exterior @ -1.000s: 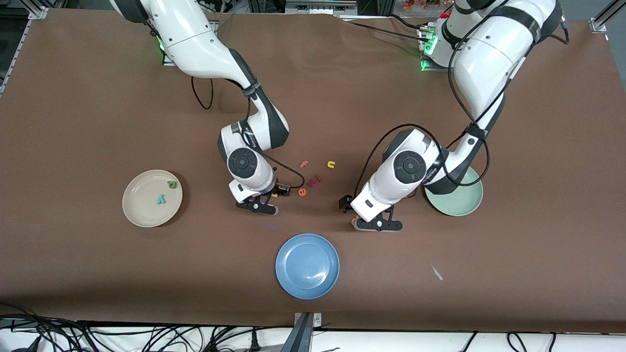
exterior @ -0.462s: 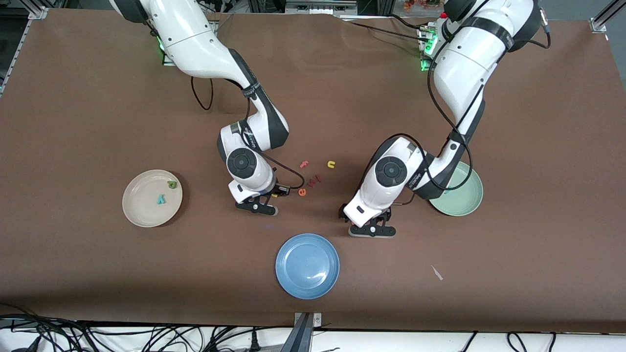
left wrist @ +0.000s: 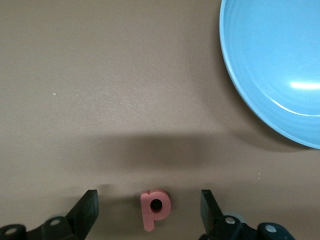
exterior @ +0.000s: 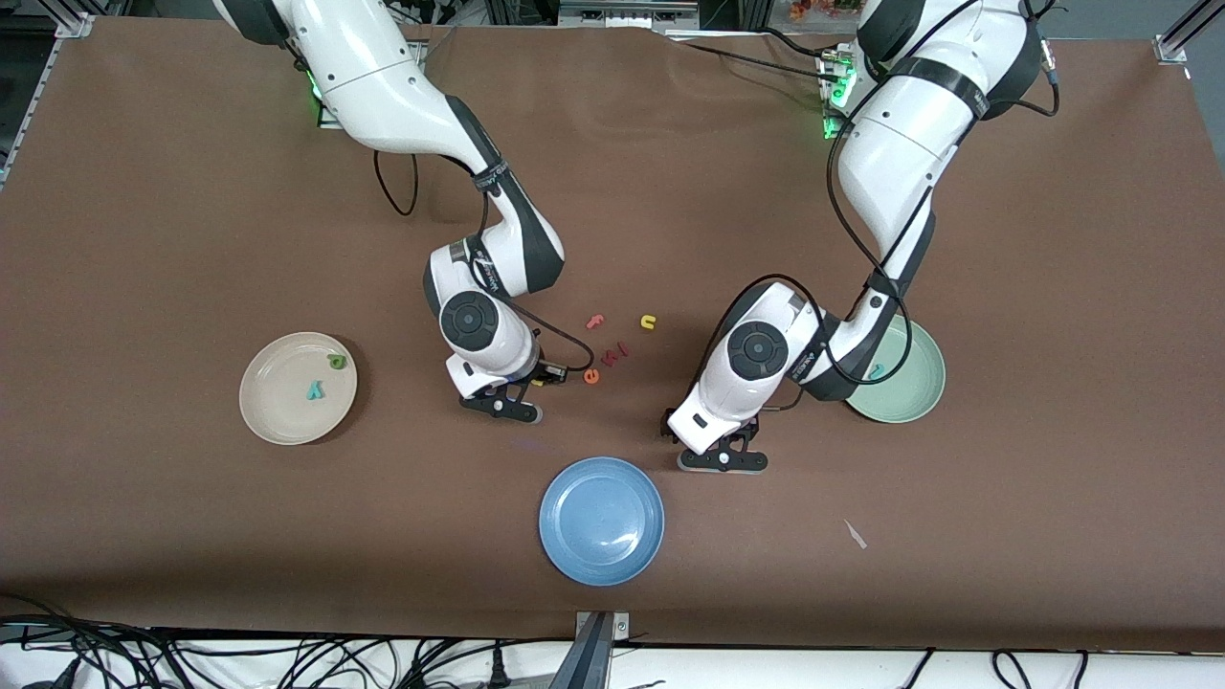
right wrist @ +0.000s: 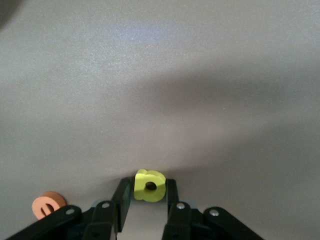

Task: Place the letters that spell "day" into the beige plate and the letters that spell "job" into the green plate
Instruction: 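Close the right gripper on the a while the left gripper grips the p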

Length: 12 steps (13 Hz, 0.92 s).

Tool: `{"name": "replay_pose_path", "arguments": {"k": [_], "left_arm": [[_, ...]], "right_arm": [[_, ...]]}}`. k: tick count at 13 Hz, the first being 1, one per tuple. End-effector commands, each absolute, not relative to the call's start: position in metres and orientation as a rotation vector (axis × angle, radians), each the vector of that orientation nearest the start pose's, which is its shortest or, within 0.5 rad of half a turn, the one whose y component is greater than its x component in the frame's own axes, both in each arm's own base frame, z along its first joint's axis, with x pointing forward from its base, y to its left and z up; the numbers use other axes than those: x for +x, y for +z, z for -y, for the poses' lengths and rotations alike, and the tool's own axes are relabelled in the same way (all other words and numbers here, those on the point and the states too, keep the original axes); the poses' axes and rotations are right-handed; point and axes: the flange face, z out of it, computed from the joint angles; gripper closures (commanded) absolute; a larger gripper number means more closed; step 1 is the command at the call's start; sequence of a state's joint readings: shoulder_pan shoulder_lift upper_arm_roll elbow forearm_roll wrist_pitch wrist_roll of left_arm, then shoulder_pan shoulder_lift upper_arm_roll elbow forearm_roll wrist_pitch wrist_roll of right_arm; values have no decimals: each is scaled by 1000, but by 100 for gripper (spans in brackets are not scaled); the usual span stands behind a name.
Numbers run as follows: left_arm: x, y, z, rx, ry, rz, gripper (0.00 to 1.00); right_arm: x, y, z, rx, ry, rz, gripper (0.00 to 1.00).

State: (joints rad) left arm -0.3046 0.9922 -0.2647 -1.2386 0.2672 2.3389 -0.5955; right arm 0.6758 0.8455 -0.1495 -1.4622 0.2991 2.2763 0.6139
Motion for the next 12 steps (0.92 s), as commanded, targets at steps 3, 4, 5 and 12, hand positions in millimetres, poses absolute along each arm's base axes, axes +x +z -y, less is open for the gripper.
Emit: {"name": "replay_pose_path", "arguments": {"k": [3,4,5,12], "left_arm": [[676,182,366,-3202,-197,-71,27],[675,180,367,-3191,-203,-90,29],[675,177,365,-3184,-201,-95,30],[673,173,367,-3167,-208,-104,94]], "right_arm": [[609,174,-388,-3013,117,-351,68],[610,175,-388,-3012,115,-346,69],[611,175,-387,-3012,115,-336,73],[620,189,-371,-3006,138,-370,79]]}}
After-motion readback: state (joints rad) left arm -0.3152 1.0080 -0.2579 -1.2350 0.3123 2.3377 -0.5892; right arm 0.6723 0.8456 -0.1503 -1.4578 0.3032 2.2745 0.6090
